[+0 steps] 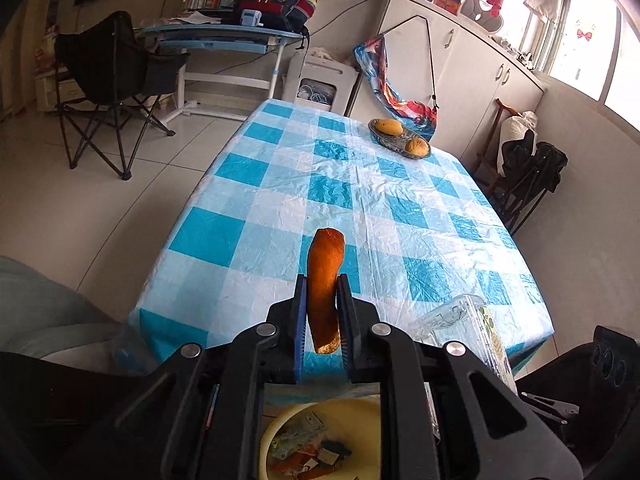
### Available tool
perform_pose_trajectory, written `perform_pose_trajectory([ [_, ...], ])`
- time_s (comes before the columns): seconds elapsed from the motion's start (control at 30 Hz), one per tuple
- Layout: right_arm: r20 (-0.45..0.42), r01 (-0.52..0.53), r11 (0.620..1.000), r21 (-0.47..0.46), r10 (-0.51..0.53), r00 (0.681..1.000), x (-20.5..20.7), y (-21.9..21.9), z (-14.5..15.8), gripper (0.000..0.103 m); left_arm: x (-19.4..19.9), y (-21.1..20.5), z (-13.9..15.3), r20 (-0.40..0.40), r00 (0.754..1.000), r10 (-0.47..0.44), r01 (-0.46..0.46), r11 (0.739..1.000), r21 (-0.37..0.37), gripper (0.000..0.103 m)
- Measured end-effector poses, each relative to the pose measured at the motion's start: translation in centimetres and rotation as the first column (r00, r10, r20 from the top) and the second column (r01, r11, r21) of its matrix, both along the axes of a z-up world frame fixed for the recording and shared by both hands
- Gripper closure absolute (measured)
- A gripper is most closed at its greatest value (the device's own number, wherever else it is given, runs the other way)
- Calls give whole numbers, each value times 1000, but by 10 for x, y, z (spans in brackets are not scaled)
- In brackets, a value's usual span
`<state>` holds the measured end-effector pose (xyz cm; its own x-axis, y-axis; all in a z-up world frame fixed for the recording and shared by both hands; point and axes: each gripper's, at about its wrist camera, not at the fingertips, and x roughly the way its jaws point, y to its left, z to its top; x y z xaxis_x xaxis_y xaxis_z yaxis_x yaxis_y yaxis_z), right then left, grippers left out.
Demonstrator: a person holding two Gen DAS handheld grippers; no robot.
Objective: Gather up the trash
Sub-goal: 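Carry the peel and bottle to the yellow bucket and open both grippers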
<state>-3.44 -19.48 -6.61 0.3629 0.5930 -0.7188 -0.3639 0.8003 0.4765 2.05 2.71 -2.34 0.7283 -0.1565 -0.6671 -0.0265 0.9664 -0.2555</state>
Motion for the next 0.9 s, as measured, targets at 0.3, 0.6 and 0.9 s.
perform_pose_trajectory([
  [0.3,-47,12,993,-113,-17,999,-35,-3,-16,42,-52,-17,-11,-67,996,-58,58,998,-4,89],
  [0.6,45,313,950,-20,-311,949,-44,-61,10,29,-87,-30,-30,-180,977,-114,119,993,19,79],
  [0.9,243,320,942,-104,-288,926,-50,-40,24,20,-95,-35,-2,16,1000,-10,7,984,178,21],
])
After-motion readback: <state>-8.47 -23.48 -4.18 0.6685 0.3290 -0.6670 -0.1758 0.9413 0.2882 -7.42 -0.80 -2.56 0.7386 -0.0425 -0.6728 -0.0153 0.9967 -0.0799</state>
